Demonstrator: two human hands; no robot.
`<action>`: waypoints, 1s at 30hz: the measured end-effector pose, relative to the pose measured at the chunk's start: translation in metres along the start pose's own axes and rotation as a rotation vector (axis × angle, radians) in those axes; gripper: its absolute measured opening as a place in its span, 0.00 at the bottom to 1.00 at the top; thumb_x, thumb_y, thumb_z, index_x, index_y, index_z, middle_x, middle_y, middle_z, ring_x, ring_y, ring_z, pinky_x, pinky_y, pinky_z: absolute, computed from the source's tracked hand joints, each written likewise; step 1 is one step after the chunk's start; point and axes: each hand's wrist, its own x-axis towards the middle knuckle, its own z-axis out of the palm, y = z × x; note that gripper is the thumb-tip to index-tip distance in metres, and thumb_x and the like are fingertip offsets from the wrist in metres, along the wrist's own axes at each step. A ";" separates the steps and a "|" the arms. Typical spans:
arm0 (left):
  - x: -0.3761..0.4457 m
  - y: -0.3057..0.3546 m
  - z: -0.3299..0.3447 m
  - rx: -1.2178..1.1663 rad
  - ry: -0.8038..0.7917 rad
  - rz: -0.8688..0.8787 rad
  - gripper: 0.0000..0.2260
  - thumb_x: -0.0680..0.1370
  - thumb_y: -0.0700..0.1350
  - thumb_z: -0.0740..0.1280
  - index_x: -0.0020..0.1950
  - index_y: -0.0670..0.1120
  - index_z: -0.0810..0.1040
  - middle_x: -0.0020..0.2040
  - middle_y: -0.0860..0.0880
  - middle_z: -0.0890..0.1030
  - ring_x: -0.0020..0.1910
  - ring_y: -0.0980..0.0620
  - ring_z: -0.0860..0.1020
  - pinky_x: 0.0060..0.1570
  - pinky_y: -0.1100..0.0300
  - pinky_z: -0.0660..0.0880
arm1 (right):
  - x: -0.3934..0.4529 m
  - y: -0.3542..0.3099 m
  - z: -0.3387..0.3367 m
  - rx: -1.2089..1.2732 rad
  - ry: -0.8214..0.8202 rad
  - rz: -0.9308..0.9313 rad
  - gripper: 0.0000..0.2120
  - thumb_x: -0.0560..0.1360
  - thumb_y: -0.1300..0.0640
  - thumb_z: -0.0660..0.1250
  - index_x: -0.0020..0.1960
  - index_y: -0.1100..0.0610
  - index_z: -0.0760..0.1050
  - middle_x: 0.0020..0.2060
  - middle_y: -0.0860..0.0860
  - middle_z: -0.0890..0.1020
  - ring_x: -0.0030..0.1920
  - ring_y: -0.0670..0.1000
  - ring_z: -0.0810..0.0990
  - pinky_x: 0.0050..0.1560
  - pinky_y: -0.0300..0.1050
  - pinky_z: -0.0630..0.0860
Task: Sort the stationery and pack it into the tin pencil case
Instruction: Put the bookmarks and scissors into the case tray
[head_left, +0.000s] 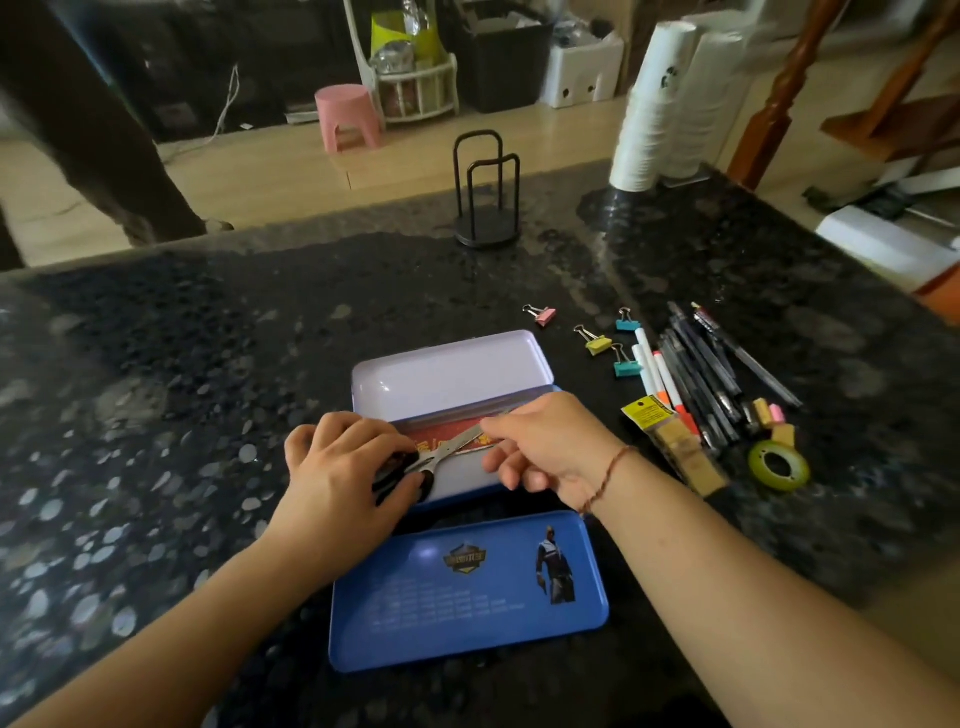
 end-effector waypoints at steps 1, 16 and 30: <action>0.000 -0.001 0.000 0.014 -0.009 0.010 0.18 0.73 0.61 0.60 0.53 0.53 0.82 0.52 0.59 0.80 0.58 0.51 0.71 0.58 0.49 0.59 | -0.001 0.000 -0.002 -0.010 -0.002 -0.009 0.08 0.78 0.61 0.65 0.49 0.66 0.75 0.31 0.58 0.80 0.19 0.46 0.72 0.16 0.35 0.60; 0.067 0.083 0.022 -0.124 -0.049 0.252 0.14 0.74 0.57 0.64 0.55 0.52 0.81 0.53 0.53 0.80 0.55 0.50 0.75 0.54 0.51 0.71 | -0.048 0.030 -0.128 -0.440 0.521 -0.263 0.04 0.73 0.57 0.71 0.46 0.50 0.81 0.33 0.47 0.84 0.33 0.42 0.80 0.36 0.38 0.74; 0.190 0.146 0.096 0.122 -0.250 0.085 0.16 0.77 0.50 0.65 0.65 0.52 0.75 0.63 0.49 0.75 0.64 0.44 0.71 0.63 0.47 0.64 | -0.042 0.055 -0.195 -0.700 0.771 -0.182 0.08 0.72 0.55 0.71 0.50 0.46 0.79 0.45 0.43 0.80 0.45 0.45 0.79 0.45 0.42 0.77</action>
